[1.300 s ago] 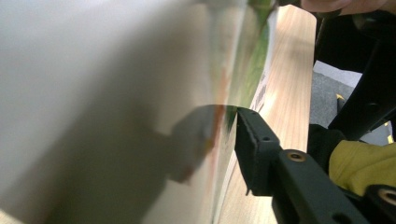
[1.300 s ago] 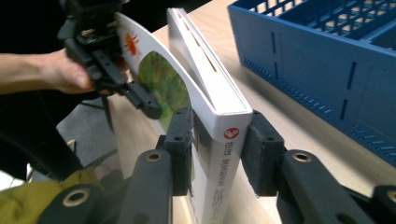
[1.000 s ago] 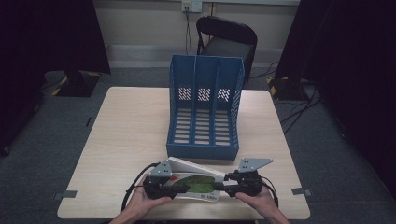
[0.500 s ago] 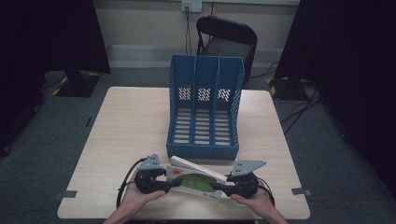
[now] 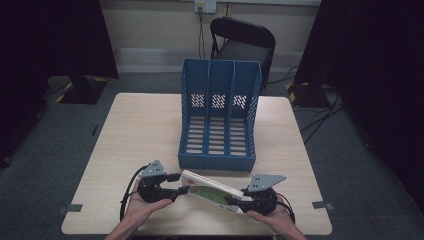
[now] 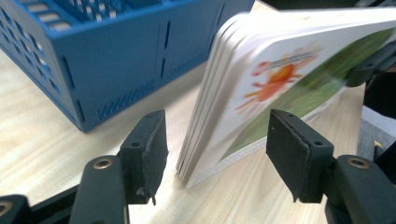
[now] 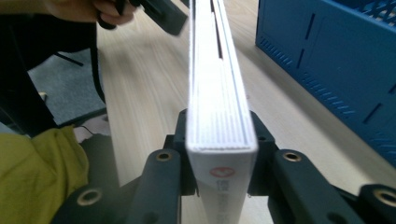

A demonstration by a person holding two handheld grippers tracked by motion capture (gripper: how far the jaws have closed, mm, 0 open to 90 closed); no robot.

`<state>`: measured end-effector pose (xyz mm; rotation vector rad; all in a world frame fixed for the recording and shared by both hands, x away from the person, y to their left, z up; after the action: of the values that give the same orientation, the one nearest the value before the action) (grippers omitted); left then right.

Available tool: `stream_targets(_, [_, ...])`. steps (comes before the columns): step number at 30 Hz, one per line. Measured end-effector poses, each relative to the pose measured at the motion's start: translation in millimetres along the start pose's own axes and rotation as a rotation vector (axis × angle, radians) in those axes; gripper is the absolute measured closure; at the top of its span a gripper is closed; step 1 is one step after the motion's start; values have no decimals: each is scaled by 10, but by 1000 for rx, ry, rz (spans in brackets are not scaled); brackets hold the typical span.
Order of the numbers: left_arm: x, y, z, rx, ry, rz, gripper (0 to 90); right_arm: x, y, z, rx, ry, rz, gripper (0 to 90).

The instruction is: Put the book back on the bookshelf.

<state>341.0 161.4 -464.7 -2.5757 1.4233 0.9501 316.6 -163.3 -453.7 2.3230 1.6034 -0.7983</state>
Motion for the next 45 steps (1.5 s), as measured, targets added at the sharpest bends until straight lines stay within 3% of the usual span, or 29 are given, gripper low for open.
stream_targets(8, [221, 34, 38, 14, -96, 23, 385, 54, 18, 44, 60, 17, -39, 642])
stream_targets(16, [216, 11, 46, 22, -97, 6, 467, 218, -27, 46, 23, -1, -5, 598])
stream_targets(24, [225, 24, 42, 5, -101, 19, 484, 320, -32, 45, 19, -9, 28, 649])
stream_targets(33, [262, 12, 37, 10, -106, 0, 501, 347, -31, 47, 5, -17, 57, 760])
stream_targets(37, [262, 21, 29, 4, -104, 8, 457, 343, -46, 32, -5, -26, 55, 762])
stream_targets(42, [213, 11, 22, -4, -101, -19, 362, 325, -42, 25, -4, -30, 59, 762])
stream_targets(45, [113, -32, 23, -20, -98, -23, 298, 313, -37, 20, -4, -28, 68, 762])
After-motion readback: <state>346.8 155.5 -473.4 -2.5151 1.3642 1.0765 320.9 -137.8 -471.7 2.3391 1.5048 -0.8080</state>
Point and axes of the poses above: each handheld gripper's, and its own axes: x roughly forward along the jaws, z roughly out of its underside, y roughly to its right, the point moved 1 cm from there along x, roughly forward along the jaws, and after that the axes turned 1 degree about -y, right-handed, at the moved point
